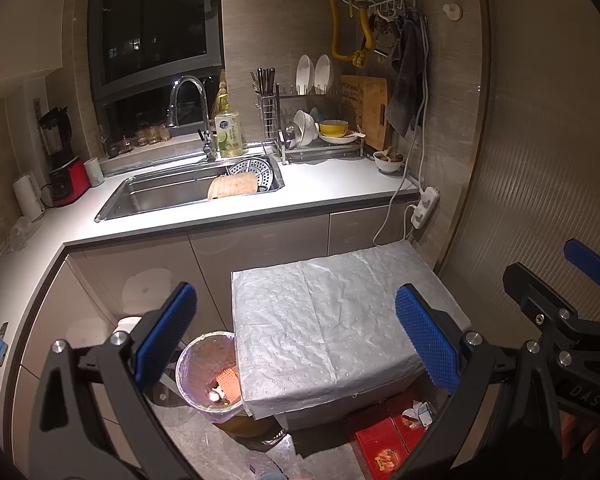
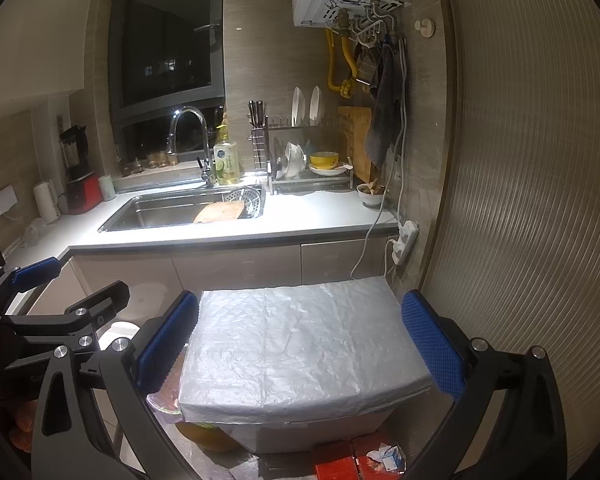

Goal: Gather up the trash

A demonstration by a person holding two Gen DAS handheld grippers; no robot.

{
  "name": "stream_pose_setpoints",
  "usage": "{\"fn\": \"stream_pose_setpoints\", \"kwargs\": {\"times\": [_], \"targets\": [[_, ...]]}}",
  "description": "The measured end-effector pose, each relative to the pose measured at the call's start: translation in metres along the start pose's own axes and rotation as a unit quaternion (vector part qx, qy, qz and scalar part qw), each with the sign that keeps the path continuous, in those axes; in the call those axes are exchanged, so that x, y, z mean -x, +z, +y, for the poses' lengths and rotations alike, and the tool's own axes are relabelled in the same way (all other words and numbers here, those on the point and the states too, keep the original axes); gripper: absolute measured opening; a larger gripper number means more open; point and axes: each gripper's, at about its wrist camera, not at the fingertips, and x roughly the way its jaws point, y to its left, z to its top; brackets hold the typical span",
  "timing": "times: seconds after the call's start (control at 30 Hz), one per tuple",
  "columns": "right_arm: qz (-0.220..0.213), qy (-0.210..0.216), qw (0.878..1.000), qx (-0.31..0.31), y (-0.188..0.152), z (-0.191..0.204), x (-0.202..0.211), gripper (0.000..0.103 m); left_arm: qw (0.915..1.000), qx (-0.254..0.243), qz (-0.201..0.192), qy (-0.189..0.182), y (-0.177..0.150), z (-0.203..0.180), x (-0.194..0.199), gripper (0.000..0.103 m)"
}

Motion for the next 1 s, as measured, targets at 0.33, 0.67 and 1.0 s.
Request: {"fn": "stream_pose_setpoints", "kwargs": {"times": [0.33,0.67,1.0], "targets": [[0.001,0.000,1.000,0.000,-0.0010,-0.0005,-0.0010,0.101,1.0000,0.000,0.001,-0.001,0.0000,0.0001,-0.0008,0.095],[0.004,-0.001,1.000,0.001,-0.0011,-0.0011,-0.0027,0.101,1.0000,-0.002,0.002,-0.002,-0.0013,-0.0004,-0.0030,0.095],[0.006,-0.003,1.000,0.000,-0.0032,-0.0058,-0.0076,0.101,1.0000,-0.005,0.003,-0.005,-0.0015,-0.0016,-0.0082,0.095]]}}
